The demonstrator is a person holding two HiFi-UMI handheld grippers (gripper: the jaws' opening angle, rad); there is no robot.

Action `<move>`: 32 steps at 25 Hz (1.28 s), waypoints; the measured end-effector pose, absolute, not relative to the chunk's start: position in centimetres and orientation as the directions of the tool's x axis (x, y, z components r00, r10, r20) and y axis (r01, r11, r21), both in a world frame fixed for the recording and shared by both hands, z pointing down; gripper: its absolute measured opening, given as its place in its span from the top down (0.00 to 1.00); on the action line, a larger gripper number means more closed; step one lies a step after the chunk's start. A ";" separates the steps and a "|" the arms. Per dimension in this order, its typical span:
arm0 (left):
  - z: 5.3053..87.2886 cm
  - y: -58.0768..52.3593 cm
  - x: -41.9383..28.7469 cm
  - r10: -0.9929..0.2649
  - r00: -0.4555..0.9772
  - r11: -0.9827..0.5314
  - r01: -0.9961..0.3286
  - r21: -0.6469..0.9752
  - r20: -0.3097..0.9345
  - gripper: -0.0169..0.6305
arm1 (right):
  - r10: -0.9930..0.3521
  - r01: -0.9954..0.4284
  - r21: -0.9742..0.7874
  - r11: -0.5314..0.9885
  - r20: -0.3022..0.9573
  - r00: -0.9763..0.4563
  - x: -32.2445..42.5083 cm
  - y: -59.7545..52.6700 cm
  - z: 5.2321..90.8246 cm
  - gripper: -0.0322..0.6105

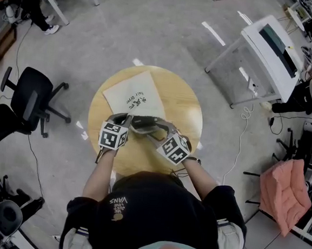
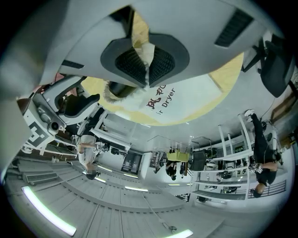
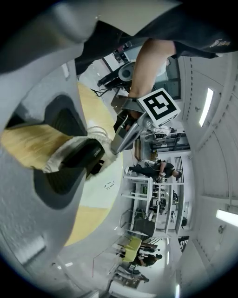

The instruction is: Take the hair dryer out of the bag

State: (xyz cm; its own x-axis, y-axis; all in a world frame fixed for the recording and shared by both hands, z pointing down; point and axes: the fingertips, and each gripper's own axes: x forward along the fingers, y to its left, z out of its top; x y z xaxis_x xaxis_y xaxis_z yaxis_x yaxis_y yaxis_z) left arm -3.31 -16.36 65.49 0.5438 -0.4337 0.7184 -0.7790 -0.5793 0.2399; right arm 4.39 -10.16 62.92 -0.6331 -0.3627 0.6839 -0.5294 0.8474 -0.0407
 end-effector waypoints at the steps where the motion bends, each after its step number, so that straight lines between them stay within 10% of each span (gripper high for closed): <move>1: 65.6 -16.4 -3.3 -0.434 0.543 -0.578 -0.780 0.240 0.719 0.92 | -0.353 -0.516 -0.034 0.856 0.691 -0.631 4.2 -10.2 63.2 0.63; 32: 66.4 -16.9 -4.0 -0.436 0.540 -0.547 -0.794 0.265 0.720 0.92 | -0.229 -0.265 0.083 0.961 0.777 -0.586 2.2 -11.8 67.1 0.52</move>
